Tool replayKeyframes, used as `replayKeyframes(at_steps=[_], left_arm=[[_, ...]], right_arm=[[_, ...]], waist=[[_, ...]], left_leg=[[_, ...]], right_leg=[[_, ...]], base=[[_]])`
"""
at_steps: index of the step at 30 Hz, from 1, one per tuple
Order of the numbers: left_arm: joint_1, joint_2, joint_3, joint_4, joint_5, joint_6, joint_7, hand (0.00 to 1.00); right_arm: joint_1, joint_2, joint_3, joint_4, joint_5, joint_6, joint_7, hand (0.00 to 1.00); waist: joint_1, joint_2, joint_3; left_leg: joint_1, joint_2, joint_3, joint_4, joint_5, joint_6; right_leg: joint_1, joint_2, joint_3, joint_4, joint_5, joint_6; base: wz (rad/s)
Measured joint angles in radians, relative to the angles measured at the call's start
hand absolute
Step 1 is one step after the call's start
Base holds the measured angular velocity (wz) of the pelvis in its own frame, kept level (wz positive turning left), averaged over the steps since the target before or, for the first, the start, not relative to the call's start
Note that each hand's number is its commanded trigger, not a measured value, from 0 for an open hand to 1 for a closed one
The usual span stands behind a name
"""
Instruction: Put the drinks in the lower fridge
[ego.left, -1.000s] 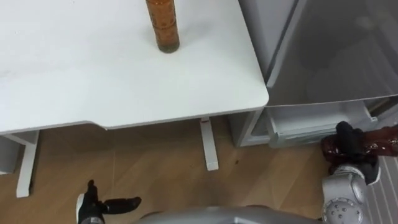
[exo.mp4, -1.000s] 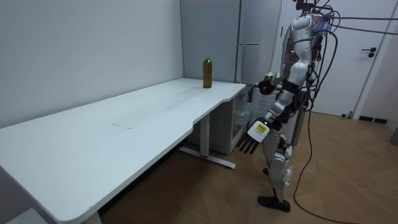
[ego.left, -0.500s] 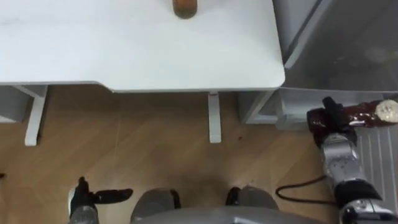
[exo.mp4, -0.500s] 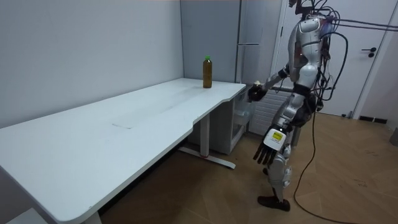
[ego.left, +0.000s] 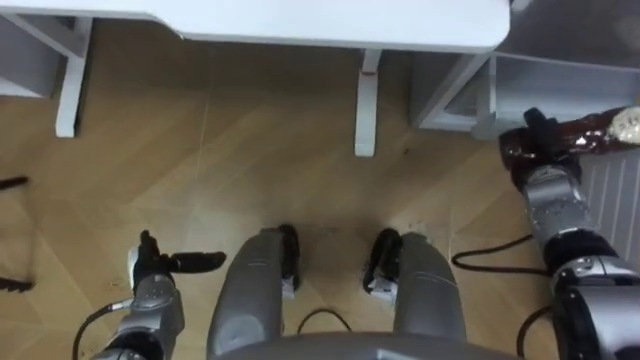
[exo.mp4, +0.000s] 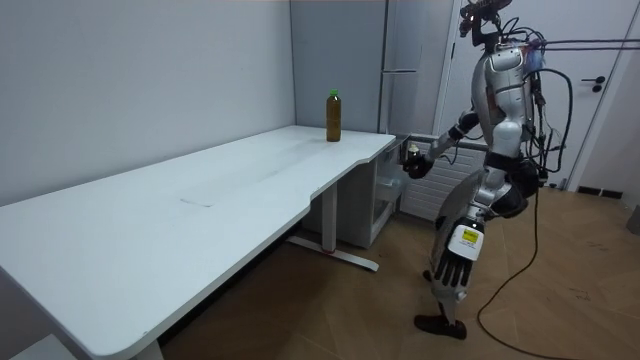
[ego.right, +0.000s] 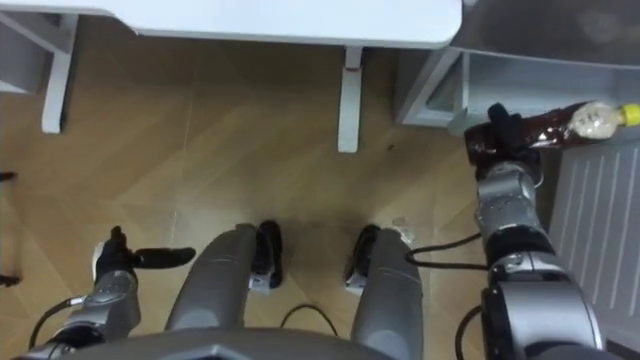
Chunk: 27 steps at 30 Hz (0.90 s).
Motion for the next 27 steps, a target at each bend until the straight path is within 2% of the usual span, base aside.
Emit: replayKeyframes(at_steps=[4,6,8,14,19,21,23,27], left_arm=[[-0.025,0.000,-0.016,0.002,-0.018,-0.005,0.032,0.00],[-0.032,0.000,-0.021,0.000,-0.029,-0.012,0.042,0.00],[-0.041,0.001,-0.025,0.000,-0.037,-0.016,0.066,0.00],[-0.045,0.024,-0.063,-0.016,-0.056,-0.017,0.123,0.00],[-0.026,0.035,-0.068,-0.045,-0.064,-0.017,0.167,0.00],[-0.023,0.048,-0.068,-0.047,-0.067,-0.018,0.182,0.00],[-0.022,0.063,-0.067,-0.037,-0.075,-0.017,0.186,0.00],[-0.019,0.064,-0.073,-0.032,-0.075,-0.017,0.186,0.00]], right_arm=[[-0.050,-0.020,0.001,0.003,0.000,0.009,-0.015,1.00],[-0.080,-0.033,0.000,0.012,0.000,0.015,-0.031,1.00],[-0.121,-0.045,0.000,0.011,0.000,0.017,-0.066,1.00],[-0.204,-0.109,0.000,0.003,0.006,0.026,-0.129,1.00],[-0.207,-0.153,-0.002,-0.063,0.036,0.039,-0.164,1.00],[-0.226,-0.157,-0.007,-0.083,0.046,0.039,-0.183,1.00],[-0.250,-0.160,-0.019,-0.087,0.079,0.055,-0.193,1.00],[-0.265,-0.160,-0.021,-0.087,0.103,0.062,-0.221,1.00]], waist=[[0.000,0.001,0.0030],[0.001,0.001,0.0038],[-0.002,-0.002,0.0054],[-0.010,-0.006,0.0079],[-0.023,-0.010,0.0083],[-0.036,-0.020,0.0136],[-0.052,-0.031,0.0126],[-0.059,-0.033,0.0125]], left_leg=[[-0.090,0.006,-0.003,0.088,-0.028,0.002],[-0.127,0.007,-0.004,0.133,-0.045,0.004],[-0.170,0.006,-0.003,0.182,-0.063,0.008],[-0.257,0.005,-0.013,0.307,-0.116,0.014],[-0.297,0.005,-0.015,0.377,-0.152,0.026],[-0.304,0.004,-0.011,0.392,-0.161,0.027],[-0.310,0.006,-0.012,0.412,-0.172,0.026],[-0.310,0.004,-0.012,0.429,-0.182,0.027]], right_leg=[[-0.088,-0.010,0.008,0.080,-0.016,-0.016],[-0.127,-0.011,0.023,0.123,-0.030,-0.015],[-0.172,-0.018,0.033,0.171,-0.050,-0.005],[-0.254,-0.039,0.044,0.288,-0.098,-0.009],[-0.291,-0.048,0.055,0.353,-0.130,0.000],[-0.302,-0.051,0.062,0.371,-0.139,0.001],[-0.308,-0.055,0.061,0.390,-0.149,-0.003],[-0.308,-0.064,0.059,0.406,-0.157,-0.005]], base=[[-0.01],[0.03],[0.02],[0.05],[0.02],[0.00],[0.00],[0.00]])
